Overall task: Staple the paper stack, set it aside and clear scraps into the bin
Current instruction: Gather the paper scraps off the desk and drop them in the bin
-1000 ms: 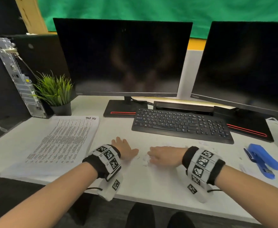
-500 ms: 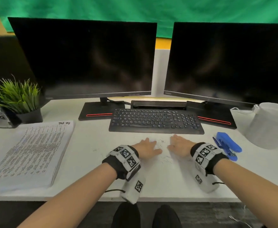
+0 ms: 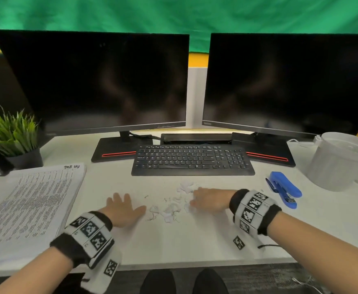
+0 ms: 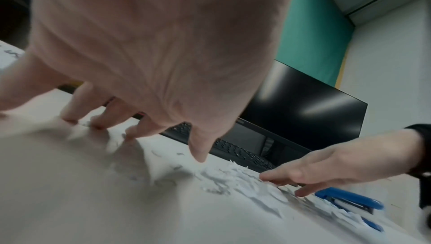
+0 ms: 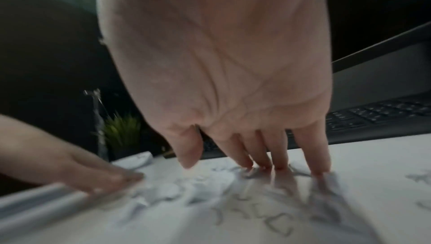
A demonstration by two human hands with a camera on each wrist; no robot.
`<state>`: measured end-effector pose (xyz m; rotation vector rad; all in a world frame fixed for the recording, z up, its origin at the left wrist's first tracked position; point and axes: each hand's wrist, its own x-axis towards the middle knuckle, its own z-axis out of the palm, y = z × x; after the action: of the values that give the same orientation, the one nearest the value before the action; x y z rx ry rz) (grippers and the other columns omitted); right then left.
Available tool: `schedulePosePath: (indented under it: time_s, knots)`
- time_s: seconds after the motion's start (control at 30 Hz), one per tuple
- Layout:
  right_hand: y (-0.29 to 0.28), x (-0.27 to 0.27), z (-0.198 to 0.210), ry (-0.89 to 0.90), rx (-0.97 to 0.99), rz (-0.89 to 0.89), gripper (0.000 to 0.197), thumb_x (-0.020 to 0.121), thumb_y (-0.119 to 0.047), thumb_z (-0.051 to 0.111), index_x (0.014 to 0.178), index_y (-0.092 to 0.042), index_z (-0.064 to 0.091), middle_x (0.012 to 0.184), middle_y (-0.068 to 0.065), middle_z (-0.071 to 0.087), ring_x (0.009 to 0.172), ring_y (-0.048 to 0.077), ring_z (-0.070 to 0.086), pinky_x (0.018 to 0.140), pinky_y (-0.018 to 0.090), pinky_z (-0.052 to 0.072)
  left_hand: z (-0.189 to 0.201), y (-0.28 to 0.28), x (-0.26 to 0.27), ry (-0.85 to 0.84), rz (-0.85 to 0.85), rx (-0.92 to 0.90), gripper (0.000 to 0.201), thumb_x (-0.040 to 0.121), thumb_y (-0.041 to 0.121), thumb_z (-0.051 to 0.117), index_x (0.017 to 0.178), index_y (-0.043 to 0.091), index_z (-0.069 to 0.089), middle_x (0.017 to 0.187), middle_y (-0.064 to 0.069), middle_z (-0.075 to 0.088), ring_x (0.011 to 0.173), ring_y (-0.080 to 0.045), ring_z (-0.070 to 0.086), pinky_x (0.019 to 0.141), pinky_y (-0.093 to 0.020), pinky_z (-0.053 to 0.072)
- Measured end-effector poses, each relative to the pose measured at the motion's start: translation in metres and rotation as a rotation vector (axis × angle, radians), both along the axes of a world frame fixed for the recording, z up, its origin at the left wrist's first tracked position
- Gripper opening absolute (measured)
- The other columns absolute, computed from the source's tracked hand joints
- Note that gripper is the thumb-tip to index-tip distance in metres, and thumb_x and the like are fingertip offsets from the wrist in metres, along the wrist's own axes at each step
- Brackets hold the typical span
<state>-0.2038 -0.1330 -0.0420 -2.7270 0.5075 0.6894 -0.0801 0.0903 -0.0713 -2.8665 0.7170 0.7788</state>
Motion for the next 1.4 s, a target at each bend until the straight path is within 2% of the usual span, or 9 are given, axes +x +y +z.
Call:
schedulePosePath:
  time_s: [0.1,0.23,0.5,0.67,0.8,0.93,1.1,1.27,1.4]
  knots:
    - [-0.009,-0.031,0.011,-0.004,0.042,0.03,0.048,0.1,-0.034,0.029,0.139,-0.006,0.035,0.143,0.014,0.04,0.131,0.034,0.039,0.109,0.042,0.03,0.008,-0.019,-0.016,0.063,-0.058,-0.022,0.083,0.093,0.065,0.016,0.152,0.013,-0.011,0.159,-0.019,-0.019,0.147,-0.038,-0.013,0.12,-0.052,0.002]
    - [-0.061,-0.075,0.02,-0.053,-0.085,-0.263,0.053,0.102,-0.022,0.027,0.151,-0.007,0.014,0.159,0.013,0.014,0.147,0.026,0.016,0.118,0.034,0.013,0.018,-0.073,-0.039,0.109,-0.199,-0.047,0.081,0.093,0.065,0.019,0.153,0.017,-0.006,0.16,-0.017,-0.014,0.148,-0.036,-0.009,0.12,-0.052,0.005]
    - [-0.065,-0.084,0.005,0.08,-0.265,-0.21,0.038,0.096,-0.008,0.04,0.132,0.0,0.048,0.137,0.017,0.051,0.126,0.031,0.05,0.106,0.036,0.04,0.04,-0.128,-0.078,0.176,-0.481,-0.305,0.053,0.101,0.038,0.031,0.149,0.016,0.028,0.157,-0.009,0.029,0.141,-0.026,0.032,0.113,-0.033,0.025]
    - [-0.035,-0.067,0.018,-0.137,-0.024,-0.068,0.047,0.093,-0.004,0.038,0.139,-0.013,0.045,0.144,0.008,0.045,0.127,0.026,0.046,0.102,0.031,0.037,0.055,-0.096,-0.065,-0.091,-0.486,-0.543,0.034,0.097,0.026,0.049,0.13,0.022,0.056,0.134,0.001,0.057,0.118,-0.017,0.054,0.102,-0.031,0.04]
    - [-0.069,-0.096,0.035,-0.25,0.05,-0.41,0.037,0.091,-0.004,0.046,0.127,-0.013,0.052,0.111,0.005,0.052,0.093,0.02,0.055,0.07,0.026,0.052,0.057,-0.047,-0.046,-0.164,-0.336,-0.434,0.016,0.089,0.036,0.059,0.097,0.022,0.062,0.094,0.006,0.062,0.083,-0.013,0.057,0.073,-0.026,0.045]
    - [-0.078,-0.122,0.034,-0.029,-0.068,-0.591,0.04,0.092,-0.017,0.049,0.13,-0.007,0.041,0.083,0.0,0.045,0.066,0.014,0.05,0.05,0.02,0.041,0.048,-0.006,-0.035,-0.153,-0.171,-0.167,0.023,0.092,0.037,0.051,0.102,0.016,0.055,0.091,0.001,0.057,0.073,-0.015,0.052,0.068,-0.026,0.047]
    - [-0.053,-0.094,0.012,-0.039,-0.207,-0.352,0.041,0.095,-0.024,0.046,0.131,-0.007,0.042,0.131,0.014,0.048,0.102,0.025,0.053,0.074,0.025,0.043,0.035,0.009,-0.031,-0.104,-0.076,-0.159,0.033,0.092,0.032,0.052,0.117,0.013,0.042,0.109,-0.006,0.05,0.09,-0.024,0.054,0.075,-0.032,0.048]
    - [-0.026,-0.055,0.009,-0.218,-0.103,-0.144,0.031,0.091,-0.01,0.051,0.12,-0.009,0.06,0.126,0.01,0.058,0.106,0.025,0.057,0.084,0.027,0.045,0.022,-0.018,-0.04,-0.18,-0.174,-0.211,0.024,0.091,0.009,0.048,0.116,0.008,0.05,0.106,-0.007,0.052,0.105,-0.029,0.057,0.087,-0.033,0.047]
    - [-0.065,-0.066,0.033,-0.228,-0.138,-0.391,0.037,0.091,-0.001,0.045,0.127,-0.006,0.053,0.128,0.014,0.055,0.106,0.026,0.057,0.084,0.028,0.049,0.023,-0.049,-0.046,-0.212,-0.269,-0.276,0.028,0.089,-0.002,0.043,0.112,0.005,0.056,0.116,-0.013,0.057,0.106,-0.03,0.057,0.087,-0.033,0.048]
